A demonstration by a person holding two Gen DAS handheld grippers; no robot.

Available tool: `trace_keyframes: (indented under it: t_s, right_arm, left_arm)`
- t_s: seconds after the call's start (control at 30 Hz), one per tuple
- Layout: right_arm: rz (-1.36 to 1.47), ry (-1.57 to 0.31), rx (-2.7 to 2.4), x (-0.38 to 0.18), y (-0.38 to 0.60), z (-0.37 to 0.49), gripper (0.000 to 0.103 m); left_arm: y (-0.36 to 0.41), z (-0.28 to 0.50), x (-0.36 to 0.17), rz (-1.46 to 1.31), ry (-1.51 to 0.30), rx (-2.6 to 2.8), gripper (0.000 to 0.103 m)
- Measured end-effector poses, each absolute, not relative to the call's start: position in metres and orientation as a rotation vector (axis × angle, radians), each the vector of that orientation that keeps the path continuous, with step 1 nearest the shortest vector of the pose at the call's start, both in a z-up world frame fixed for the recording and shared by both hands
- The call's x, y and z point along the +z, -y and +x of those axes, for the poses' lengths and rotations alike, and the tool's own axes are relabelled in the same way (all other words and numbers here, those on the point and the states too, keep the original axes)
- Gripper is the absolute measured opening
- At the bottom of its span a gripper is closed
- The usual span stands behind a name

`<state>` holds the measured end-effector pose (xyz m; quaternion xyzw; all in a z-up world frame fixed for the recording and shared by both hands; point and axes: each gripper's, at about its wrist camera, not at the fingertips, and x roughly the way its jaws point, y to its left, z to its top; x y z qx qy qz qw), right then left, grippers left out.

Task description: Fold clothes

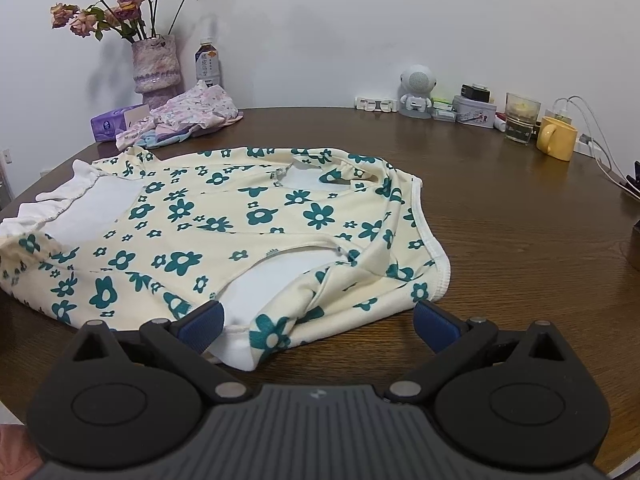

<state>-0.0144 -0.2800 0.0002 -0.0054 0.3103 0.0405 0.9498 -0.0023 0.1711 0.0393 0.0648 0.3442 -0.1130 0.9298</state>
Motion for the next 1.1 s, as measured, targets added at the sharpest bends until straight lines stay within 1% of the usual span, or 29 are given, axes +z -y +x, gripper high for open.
trace_keyframes:
  t_s: [0.03, 0.07, 0.1, 0.17, 0.23, 0.3, 0.33, 0.37, 0.43, 0.57, 0.63, 0.83, 0.9, 0.97, 1.03, 1.1]
  right_arm:
    - [-0.010, -0.633, 0.082, -0.001, 0.280, -0.014, 0.103]
    - [-0.009, -0.634, 0.082, -0.001, 0.280, -0.014, 0.103]
    - [-0.009, -0.636, 0.082, -0.002, 0.280, -0.014, 0.103]
    - [-0.010, -0.636, 0.085, -0.002, 0.281, -0.016, 0.103]
    - [-0.012, -0.634, 0.087, -0.002, 0.283, -0.016, 0.103]
    - [-0.019, -0.624, 0.098, 0.002, 0.286, -0.018, 0.103]
    - [-0.025, -0.617, 0.108, 0.004, 0.287, -0.019, 0.103]
    - [-0.041, -0.615, 0.123, 0.007, 0.288, -0.020, 0.102]
    - [-0.093, -0.599, 0.150, 0.013, 0.285, -0.024, 0.102]
    - [-0.232, -0.566, 0.189, 0.016, 0.277, -0.030, 0.103]
    - [-0.354, -0.555, 0.202, 0.014, 0.272, -0.033, 0.102]
    - [-0.640, -0.561, 0.255, 0.012, 0.264, -0.033, 0.102]
    - [-0.710, -0.571, 0.287, 0.011, 0.262, -0.031, 0.100]
    - [-0.822, -0.561, 0.324, 0.006, 0.258, -0.028, 0.096]
    - [-0.935, -0.549, 0.361, 0.002, 0.254, -0.025, 0.092]
    - [-1.048, -0.536, 0.398, -0.003, 0.250, -0.022, 0.091]
  left_arm:
    - [-0.171, -0.001, 0.039, 0.134, -0.708, -0.226, 0.006]
    - [-0.171, 0.000, 0.039, 0.136, -0.711, -0.220, 0.014]
    - [-0.171, 0.001, 0.036, 0.138, -0.726, -0.205, 0.019]
    - [-0.174, -0.002, 0.030, 0.130, -0.745, -0.165, 0.040]
    - [-0.182, -0.008, 0.030, 0.104, -0.733, -0.105, 0.052]
    - [-0.187, -0.018, 0.037, 0.086, -0.678, -0.040, 0.057]
    - [-0.187, -0.024, 0.042, 0.085, -0.647, -0.022, 0.066]
    - [-0.182, -0.031, 0.046, 0.096, -0.618, -0.028, 0.078]
    - [-0.169, -0.044, 0.053, 0.132, -0.561, -0.066, 0.090]
    - [-0.132, -0.062, 0.053, 0.249, -0.533, -0.187, 0.092]
    - [-0.115, -0.069, 0.048, 0.328, -0.533, -0.240, 0.092]
    - [-0.091, -0.072, 0.032, 0.491, -0.543, -0.269, 0.091]
    - [-0.090, -0.068, 0.031, 0.533, -0.554, -0.277, 0.086]
    - [-0.088, -0.063, 0.029, 0.623, -0.572, -0.296, 0.076]
    - [-0.085, -0.059, 0.025, 0.748, -0.594, -0.329, 0.071]
    - [-0.079, -0.055, 0.021, 0.846, -0.602, -0.367, 0.067]
